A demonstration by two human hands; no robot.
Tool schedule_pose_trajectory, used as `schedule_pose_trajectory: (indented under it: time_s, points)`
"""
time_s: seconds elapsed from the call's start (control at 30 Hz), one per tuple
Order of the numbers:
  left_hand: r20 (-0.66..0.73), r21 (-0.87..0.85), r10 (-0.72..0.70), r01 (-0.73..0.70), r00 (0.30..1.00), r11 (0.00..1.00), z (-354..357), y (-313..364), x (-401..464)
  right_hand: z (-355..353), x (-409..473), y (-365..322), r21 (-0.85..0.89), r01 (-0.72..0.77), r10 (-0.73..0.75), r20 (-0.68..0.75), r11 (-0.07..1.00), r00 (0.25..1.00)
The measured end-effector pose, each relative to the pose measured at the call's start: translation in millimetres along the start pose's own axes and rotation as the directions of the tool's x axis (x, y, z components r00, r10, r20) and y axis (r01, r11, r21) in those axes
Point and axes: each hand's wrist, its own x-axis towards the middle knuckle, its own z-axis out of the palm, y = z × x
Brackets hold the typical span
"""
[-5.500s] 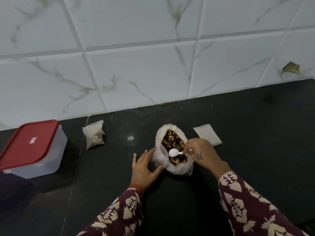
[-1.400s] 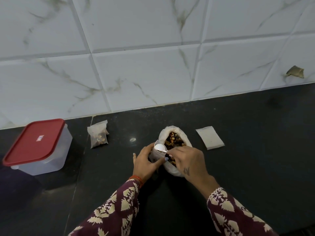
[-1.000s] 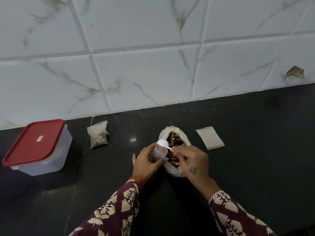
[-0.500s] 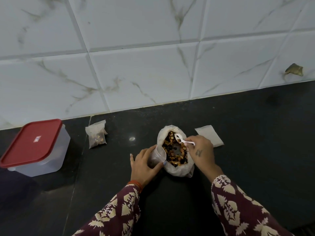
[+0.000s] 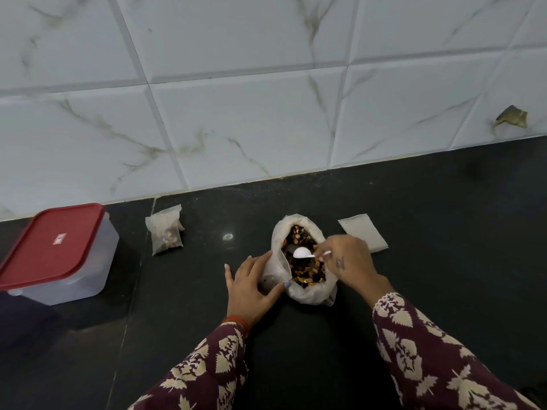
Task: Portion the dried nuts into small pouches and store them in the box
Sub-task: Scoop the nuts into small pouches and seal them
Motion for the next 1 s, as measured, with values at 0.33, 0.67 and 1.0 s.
schedule_pose_trajectory:
  time_s: [0.33,0.67,1.0]
  points:
    - [0.017,0.005,0.002,-0.003,1.0,1.0,-1.6,0.9,-0.7,22.3,7.3,-20.6,-0.016,0.037,-0.037,0.049,0.999,0.998]
    - [0.064,0.058,0.002,-0.005,0.998,0.998,-1.2,-0.4,0.7,7.5,-7.8,7.6,0.062,-0.09,0.097,-0.123,0.994,0.988]
    - [0.101,0.085,-0.014,0.006,0.995,0.996,-2.6,1.0,1.7,-2.4,-6.0,-4.4,0.118,-0.149,0.137,0.11,0.982,0.985]
